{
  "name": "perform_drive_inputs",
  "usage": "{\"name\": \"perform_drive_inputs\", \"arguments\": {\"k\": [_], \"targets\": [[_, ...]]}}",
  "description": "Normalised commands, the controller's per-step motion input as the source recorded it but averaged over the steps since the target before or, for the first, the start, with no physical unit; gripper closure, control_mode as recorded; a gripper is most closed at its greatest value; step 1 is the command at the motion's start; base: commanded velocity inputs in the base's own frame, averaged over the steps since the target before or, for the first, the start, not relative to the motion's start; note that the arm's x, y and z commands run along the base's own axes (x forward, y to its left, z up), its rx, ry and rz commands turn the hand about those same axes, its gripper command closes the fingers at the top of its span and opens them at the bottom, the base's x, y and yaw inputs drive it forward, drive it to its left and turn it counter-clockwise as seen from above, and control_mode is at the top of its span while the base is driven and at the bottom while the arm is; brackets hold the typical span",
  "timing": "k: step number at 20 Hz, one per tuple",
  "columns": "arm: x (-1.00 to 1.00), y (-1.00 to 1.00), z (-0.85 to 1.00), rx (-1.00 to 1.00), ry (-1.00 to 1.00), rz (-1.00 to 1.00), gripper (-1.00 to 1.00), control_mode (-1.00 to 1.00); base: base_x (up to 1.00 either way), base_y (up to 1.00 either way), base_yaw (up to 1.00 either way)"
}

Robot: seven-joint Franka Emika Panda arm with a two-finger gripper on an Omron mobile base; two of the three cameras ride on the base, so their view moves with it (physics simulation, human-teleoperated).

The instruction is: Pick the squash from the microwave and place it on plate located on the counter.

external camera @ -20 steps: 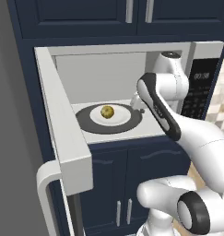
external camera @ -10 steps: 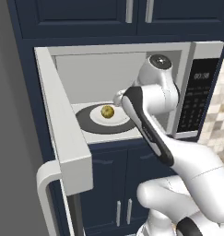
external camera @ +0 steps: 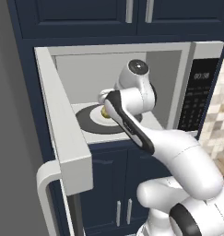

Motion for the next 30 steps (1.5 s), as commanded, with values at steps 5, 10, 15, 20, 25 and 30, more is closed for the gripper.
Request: {"name": "perform_drive_inputs", "arguments": {"k": [5,10,15,20,25,30], "targets": [[0.75,0.07,-0.5,0.0,0.0,0.0,-1.0,-1.0,0.0,0.0,0.0],[0.41,0.1,-0.4,0.0,-0.01,0.0,-1.0,-1.0,0.0,0.0,0.0],[0.38,0.01,-0.14,0.0,0.0,0.0,-1.0,-1.0,0.0,0.0,0.0],[0.39,0.01,-0.09,0.0,0.0,0.0,-1.0,-1.0,0.0,0.0,0.0],[0.22,0.01,-0.2,0.0,0.0,0.0,-1.0,-1.0,0.0,0.0,0.0],[0.0,0.01,-0.29,0.0,0.0,0.0,-1.0,-1.0,0.0,0.0,0.0]]}}
